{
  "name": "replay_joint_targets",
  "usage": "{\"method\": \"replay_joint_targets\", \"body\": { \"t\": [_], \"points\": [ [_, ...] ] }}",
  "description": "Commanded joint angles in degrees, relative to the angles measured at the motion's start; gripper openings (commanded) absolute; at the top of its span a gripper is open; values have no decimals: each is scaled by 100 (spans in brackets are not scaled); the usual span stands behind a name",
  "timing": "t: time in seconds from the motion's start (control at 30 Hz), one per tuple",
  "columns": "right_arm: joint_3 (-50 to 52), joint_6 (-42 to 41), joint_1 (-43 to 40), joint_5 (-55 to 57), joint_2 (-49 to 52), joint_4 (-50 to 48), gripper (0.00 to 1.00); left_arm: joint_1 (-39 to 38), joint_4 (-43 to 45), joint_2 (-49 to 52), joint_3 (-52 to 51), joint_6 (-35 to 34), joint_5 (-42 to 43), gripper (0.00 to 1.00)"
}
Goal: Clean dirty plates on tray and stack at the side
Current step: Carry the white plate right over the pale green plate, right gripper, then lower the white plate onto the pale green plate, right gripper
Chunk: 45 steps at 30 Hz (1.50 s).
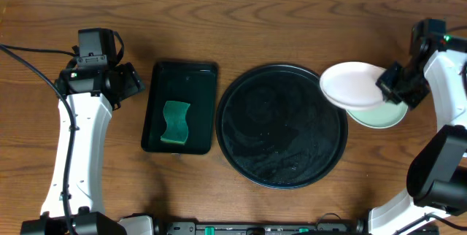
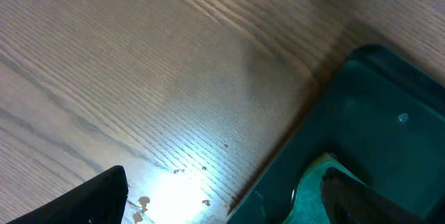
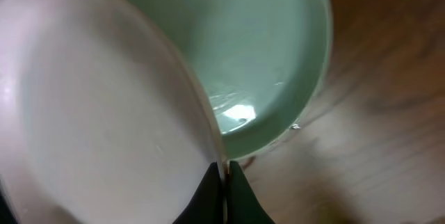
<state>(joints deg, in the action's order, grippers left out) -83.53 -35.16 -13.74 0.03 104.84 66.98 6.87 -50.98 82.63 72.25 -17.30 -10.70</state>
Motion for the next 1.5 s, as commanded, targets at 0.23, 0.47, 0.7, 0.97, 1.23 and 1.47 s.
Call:
{"method": "replay_joint_targets", "body": {
  "t": [0.23,0.47,0.7,0.97,1.23,1.47],
  "points": [
    [682,-273,-503,748,-79,-247,1,24,-13,11,26,33,-72,89],
    [684,-271,-608,938,-79,-223,1,24,-13,11,26,31,-72,89],
    [684,-269,-610,1047,-79,-227,3,24,-13,11,26,31,-72,89],
    [684,-146,-603,1012,-79,-175,56,24,-13,11,26,31,-72,89],
    [680,1121,-575,37,-94,-28,59,24,-11,11,26,33,-72,89],
    [603,1812,-87,-310,-564,155,53,24,-13,11,26,31,-72,89]
  ]
}}
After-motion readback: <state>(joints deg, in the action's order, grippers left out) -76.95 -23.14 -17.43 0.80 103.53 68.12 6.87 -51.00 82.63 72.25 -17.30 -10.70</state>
